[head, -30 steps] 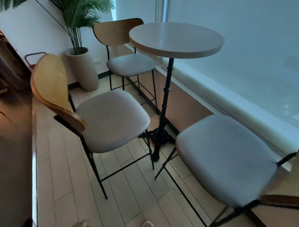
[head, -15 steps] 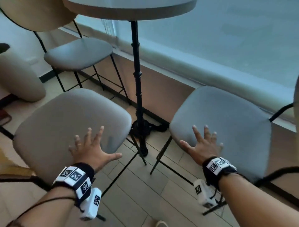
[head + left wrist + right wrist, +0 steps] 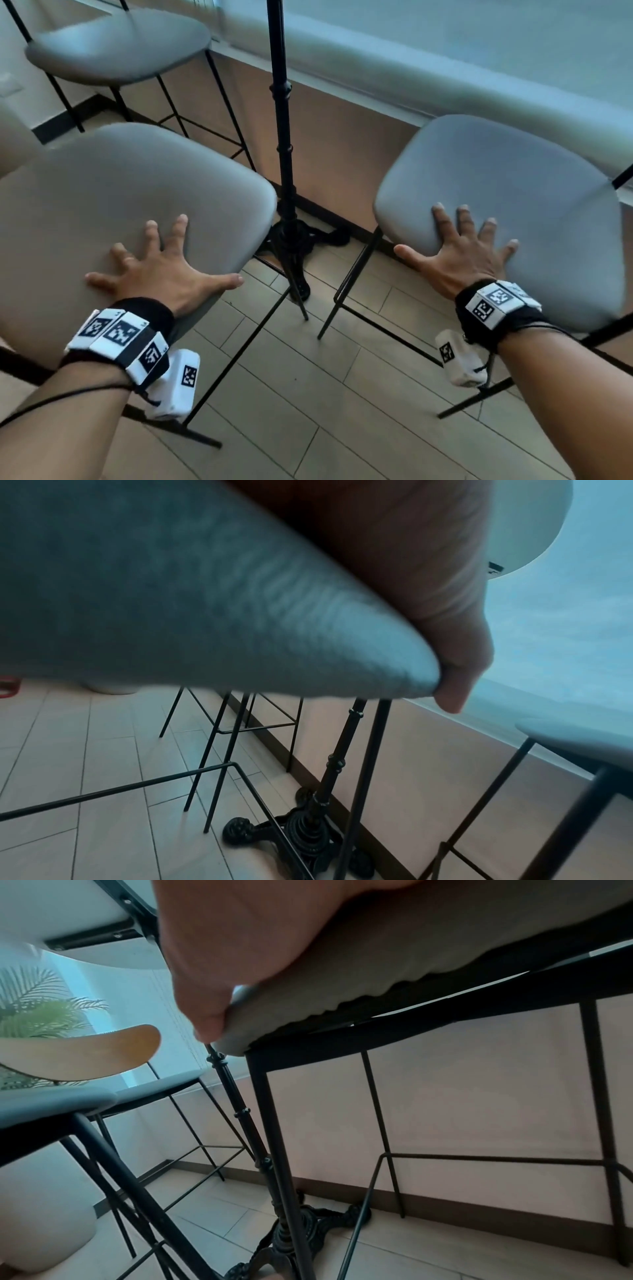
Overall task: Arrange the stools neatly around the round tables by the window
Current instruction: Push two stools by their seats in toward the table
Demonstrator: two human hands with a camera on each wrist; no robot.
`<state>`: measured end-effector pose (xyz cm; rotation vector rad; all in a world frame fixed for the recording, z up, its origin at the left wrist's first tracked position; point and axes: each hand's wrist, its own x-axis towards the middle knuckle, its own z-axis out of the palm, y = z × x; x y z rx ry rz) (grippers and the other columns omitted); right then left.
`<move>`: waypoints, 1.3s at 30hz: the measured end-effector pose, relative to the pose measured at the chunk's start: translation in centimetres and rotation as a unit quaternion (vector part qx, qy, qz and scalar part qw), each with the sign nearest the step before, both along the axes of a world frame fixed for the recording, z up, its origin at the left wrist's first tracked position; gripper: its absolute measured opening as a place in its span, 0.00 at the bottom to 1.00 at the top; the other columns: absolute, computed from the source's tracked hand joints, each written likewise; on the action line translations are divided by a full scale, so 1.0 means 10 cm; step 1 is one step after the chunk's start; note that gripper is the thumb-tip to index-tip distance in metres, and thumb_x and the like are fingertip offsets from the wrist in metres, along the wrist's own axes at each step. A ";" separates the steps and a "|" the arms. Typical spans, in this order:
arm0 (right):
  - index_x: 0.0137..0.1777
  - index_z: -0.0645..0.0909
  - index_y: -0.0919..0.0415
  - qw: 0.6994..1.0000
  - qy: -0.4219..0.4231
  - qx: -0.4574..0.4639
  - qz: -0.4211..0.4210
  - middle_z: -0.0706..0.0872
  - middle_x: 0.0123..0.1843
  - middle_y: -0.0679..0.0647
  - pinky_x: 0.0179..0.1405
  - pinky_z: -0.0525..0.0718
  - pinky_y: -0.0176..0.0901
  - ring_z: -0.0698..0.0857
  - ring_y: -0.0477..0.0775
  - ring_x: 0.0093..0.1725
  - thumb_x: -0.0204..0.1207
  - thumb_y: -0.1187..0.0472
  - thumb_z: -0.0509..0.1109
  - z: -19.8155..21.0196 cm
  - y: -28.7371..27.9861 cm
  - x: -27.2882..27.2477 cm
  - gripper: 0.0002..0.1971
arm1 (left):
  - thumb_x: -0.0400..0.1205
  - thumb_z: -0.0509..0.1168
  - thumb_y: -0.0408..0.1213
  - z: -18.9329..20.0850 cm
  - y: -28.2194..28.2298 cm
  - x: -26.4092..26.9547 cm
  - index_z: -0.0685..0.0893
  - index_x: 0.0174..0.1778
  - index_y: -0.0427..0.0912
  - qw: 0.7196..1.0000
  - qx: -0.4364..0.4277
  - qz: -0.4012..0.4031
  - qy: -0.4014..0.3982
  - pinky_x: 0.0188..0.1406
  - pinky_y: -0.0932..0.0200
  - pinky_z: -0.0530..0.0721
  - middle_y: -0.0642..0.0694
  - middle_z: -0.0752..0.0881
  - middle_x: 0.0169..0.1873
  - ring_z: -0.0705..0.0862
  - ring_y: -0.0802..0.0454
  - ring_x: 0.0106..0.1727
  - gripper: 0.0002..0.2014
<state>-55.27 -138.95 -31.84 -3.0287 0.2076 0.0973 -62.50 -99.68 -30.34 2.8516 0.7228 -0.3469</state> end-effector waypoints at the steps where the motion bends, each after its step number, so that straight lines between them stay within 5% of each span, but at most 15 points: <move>1: 0.84 0.45 0.36 1.000 -0.005 0.000 0.003 0.50 0.89 0.53 0.76 0.45 0.86 0.48 0.73 0.85 0.58 0.11 0.44 -0.01 0.00 0.01 0.54 | 0.47 0.57 0.89 0.00 0.00 -0.01 0.37 0.82 0.68 1.000 0.004 0.001 -0.001 0.71 0.10 0.50 0.49 0.43 0.87 0.47 0.26 0.83 0.68; 39: 0.83 0.51 0.38 0.999 -0.036 0.014 0.019 0.53 0.89 0.55 0.76 0.45 0.84 0.49 0.77 0.84 0.58 0.12 0.47 -0.09 0.44 0.24 0.53 | 0.44 0.56 0.89 -0.05 0.05 -0.49 0.41 0.80 0.69 0.999 0.030 0.020 -0.025 0.68 0.13 0.60 0.52 0.50 0.86 0.54 0.28 0.81 0.67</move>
